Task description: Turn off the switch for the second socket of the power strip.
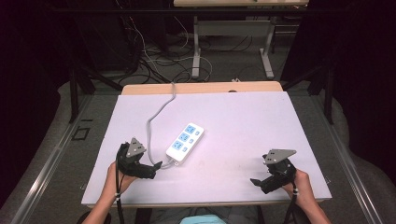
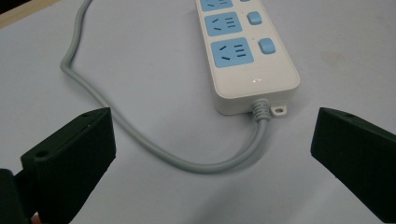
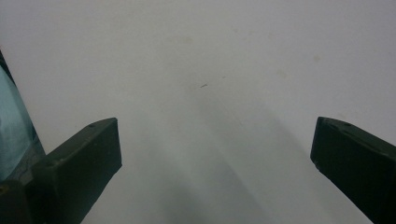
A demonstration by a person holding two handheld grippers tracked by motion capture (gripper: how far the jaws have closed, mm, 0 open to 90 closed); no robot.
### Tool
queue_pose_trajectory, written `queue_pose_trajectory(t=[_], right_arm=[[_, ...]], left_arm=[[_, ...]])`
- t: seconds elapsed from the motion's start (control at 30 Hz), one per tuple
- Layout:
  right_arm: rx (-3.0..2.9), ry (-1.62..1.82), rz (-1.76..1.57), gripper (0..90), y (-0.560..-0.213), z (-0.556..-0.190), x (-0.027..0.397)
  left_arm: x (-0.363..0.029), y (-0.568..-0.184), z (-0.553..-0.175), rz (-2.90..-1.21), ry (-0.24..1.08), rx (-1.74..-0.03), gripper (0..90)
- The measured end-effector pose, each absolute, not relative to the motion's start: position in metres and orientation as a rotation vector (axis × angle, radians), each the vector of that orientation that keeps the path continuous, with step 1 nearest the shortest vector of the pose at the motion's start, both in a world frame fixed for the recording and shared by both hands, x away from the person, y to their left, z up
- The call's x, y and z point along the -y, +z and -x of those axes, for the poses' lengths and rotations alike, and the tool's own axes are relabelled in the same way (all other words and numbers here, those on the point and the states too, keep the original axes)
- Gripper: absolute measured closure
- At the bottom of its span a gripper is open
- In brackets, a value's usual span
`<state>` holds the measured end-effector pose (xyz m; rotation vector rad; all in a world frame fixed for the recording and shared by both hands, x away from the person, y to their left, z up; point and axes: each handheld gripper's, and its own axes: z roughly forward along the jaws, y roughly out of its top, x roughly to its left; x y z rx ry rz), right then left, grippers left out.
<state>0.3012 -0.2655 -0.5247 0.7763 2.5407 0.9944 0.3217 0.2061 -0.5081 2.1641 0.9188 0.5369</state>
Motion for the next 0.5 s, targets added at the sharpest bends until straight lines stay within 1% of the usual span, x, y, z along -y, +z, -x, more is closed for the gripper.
queue_pose_trajectory(t=[0.5], right_arm=[[-2.544, 0.981, -0.767, 1.1, -0.525, -0.302, 0.266]], left_arm=[[-0.226, -0.519, -0.309, -2.166, 0.524, -0.927, 0.0]])
